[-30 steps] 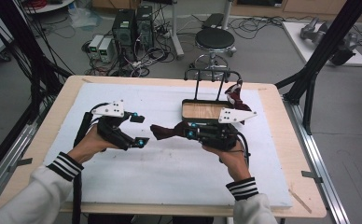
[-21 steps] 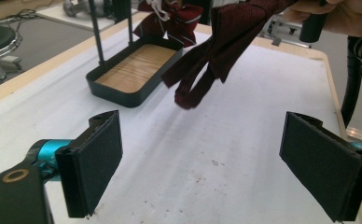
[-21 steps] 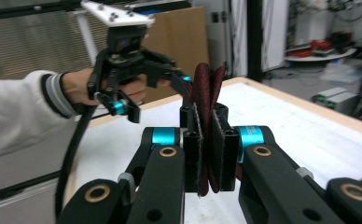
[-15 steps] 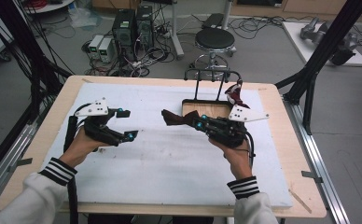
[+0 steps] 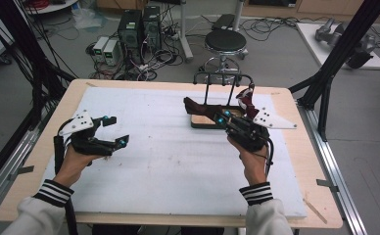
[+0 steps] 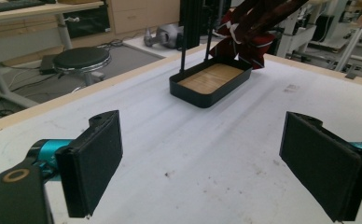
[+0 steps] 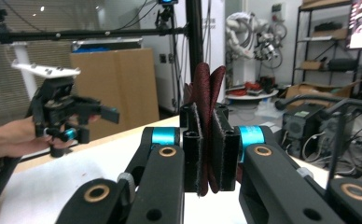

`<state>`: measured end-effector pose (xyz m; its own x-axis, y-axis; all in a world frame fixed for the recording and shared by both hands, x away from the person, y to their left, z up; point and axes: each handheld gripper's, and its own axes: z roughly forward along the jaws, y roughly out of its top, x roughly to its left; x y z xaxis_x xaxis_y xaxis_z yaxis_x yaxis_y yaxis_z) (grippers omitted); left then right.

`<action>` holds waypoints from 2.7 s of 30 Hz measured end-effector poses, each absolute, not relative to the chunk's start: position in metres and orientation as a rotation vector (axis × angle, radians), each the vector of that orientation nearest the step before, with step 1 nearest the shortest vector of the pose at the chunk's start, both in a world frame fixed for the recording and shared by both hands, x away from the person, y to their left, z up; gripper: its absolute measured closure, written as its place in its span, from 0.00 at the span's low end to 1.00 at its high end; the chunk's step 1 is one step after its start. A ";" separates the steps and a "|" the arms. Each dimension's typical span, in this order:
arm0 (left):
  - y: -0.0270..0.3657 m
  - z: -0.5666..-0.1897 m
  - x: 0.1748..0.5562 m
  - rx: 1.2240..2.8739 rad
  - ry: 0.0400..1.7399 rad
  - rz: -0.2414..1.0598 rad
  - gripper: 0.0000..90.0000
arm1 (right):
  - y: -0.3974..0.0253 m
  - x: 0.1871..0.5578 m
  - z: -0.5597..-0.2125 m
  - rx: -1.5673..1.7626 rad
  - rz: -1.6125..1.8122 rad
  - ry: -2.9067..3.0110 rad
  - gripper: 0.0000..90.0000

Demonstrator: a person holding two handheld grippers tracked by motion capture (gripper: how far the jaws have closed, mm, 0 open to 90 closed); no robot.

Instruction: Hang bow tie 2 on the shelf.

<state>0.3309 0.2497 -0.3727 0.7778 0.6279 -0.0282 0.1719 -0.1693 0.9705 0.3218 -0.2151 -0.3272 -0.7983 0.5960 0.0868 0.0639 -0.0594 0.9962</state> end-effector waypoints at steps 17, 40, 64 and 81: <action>0.274 -0.395 0.317 1.674 0.720 0.532 0.15 | -0.234 0.324 -0.311 0.751 1.858 1.637 0.94; 0.281 -0.406 0.314 1.644 0.735 0.524 0.15 | -0.254 0.335 -0.294 0.824 1.764 1.435 0.94; 0.283 -0.411 0.314 1.644 0.743 0.503 0.15 | -0.249 0.367 -0.304 0.893 1.651 1.416 0.93; 0.278 -0.411 0.312 1.646 0.730 0.492 0.15 | -0.240 0.379 -0.317 1.112 1.626 1.470 0.93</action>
<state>0.3117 0.2782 -0.4111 0.7129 0.6974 -0.0736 0.1929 -0.0941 0.9767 0.3791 -0.2400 -0.3172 -0.4121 0.8981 0.1535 0.0620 -0.1404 0.9881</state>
